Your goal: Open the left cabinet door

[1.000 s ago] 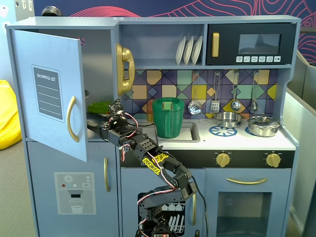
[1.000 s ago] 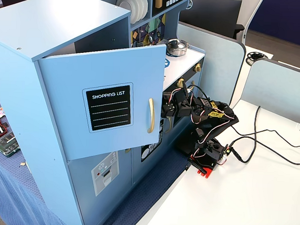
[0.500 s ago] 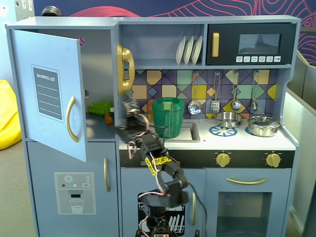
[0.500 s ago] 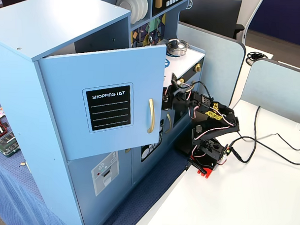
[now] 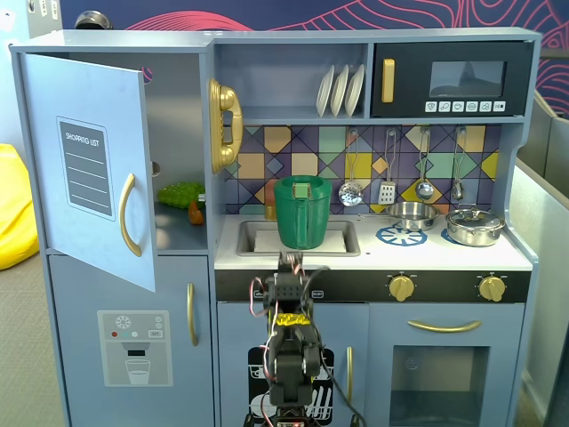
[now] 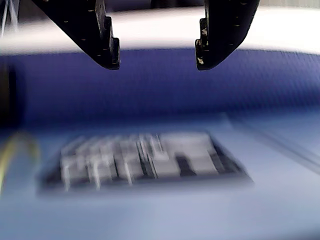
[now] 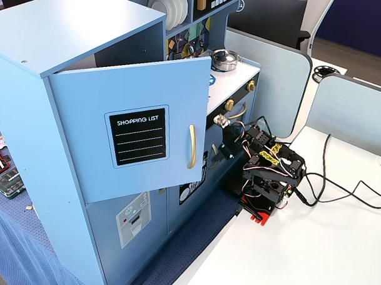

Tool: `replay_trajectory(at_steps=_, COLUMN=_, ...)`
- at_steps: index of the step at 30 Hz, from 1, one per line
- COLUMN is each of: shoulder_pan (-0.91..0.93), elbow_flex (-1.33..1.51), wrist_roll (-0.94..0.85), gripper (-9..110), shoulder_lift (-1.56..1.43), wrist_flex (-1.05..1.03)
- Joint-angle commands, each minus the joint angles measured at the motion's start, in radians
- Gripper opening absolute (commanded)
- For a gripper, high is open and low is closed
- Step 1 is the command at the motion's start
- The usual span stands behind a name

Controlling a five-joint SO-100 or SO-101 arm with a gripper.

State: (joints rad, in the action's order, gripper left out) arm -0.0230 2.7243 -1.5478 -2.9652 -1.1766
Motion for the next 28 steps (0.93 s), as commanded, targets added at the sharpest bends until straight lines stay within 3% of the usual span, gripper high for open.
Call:
replay_trajectory(at_steps=1, shoulder_pan=0.023, elbow_flex=0.132, wrist_roll=0.029, gripper=11, shoulder_lift=-0.048, wrist_flex=-0.009)
replay_trajectory(at_steps=9, shoulder_pan=0.003, elbow_flex=0.272, wrist_roll=0.117, gripper=10, shoulder_lift=-0.078, wrist_flex=-0.043)
replay_trajectory(at_steps=20, shoulder_pan=0.029, elbow_flex=0.273, wrist_roll=0.031, gripper=0, shoulder_lift=-0.212, wrist_flex=-0.341)
replay_trajectory(at_steps=28, shoulder_pan=0.015, elbow_flex=0.273, wrist_roll=0.041, gripper=3, shoulder_lift=-0.213, wrist_flex=-0.356)
